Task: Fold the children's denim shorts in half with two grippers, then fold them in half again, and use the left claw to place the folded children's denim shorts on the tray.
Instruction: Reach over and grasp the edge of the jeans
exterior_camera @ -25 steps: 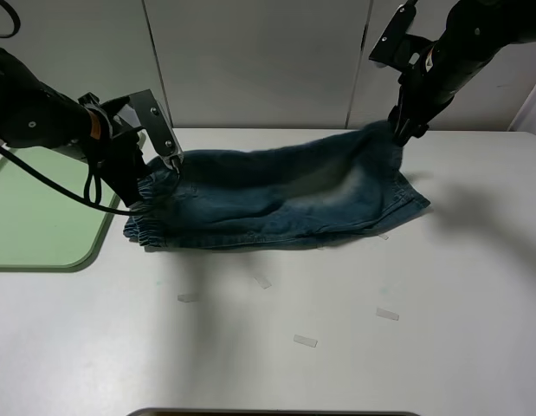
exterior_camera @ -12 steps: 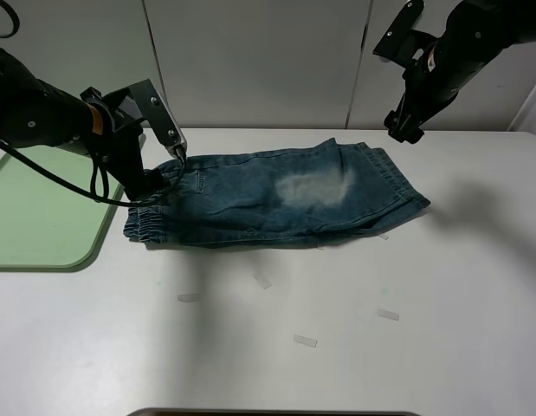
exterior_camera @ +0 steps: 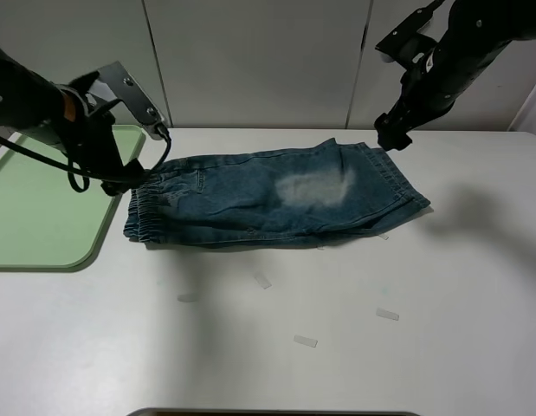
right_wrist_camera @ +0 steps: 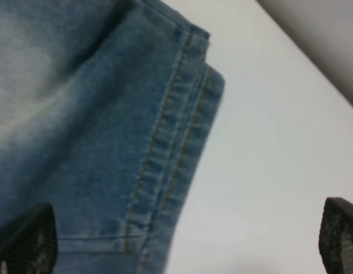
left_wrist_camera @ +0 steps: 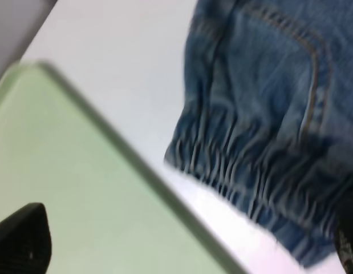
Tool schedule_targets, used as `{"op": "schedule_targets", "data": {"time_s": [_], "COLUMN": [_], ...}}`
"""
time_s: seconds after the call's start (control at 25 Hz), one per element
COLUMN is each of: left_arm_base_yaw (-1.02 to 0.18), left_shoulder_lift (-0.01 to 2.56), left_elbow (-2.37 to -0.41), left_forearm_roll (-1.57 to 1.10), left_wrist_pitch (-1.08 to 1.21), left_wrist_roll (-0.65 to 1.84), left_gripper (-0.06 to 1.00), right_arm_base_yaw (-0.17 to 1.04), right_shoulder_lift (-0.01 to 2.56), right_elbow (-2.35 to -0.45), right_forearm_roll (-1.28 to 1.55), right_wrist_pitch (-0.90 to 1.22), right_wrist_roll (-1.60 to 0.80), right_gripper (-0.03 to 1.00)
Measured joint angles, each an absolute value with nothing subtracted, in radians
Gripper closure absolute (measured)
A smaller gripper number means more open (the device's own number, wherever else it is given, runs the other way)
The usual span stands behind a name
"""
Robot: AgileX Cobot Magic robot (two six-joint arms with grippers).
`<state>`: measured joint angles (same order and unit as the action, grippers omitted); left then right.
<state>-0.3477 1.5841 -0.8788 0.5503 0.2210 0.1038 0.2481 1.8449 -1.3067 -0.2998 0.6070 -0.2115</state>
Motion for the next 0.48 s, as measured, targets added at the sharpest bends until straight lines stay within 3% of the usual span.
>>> {"op": "schedule_targets", "data": {"time_s": [0.48], "left_arm_base_yaw": [-0.348], "left_shoulder_lift": [1.322], "left_elbow": [-0.878], "left_forearm_roll": [0.548], "left_wrist_pitch": [0.519], "left_wrist_roll": [-0.200], "left_gripper": [-0.05], "right_arm_base_yaw": [0.248], "right_shoulder_lift": [1.826], "right_elbow": [-1.309], "right_forearm_roll": [-0.094], "right_wrist_pitch": [0.781], "right_wrist_roll": [-0.177], "right_gripper": [0.27]}}
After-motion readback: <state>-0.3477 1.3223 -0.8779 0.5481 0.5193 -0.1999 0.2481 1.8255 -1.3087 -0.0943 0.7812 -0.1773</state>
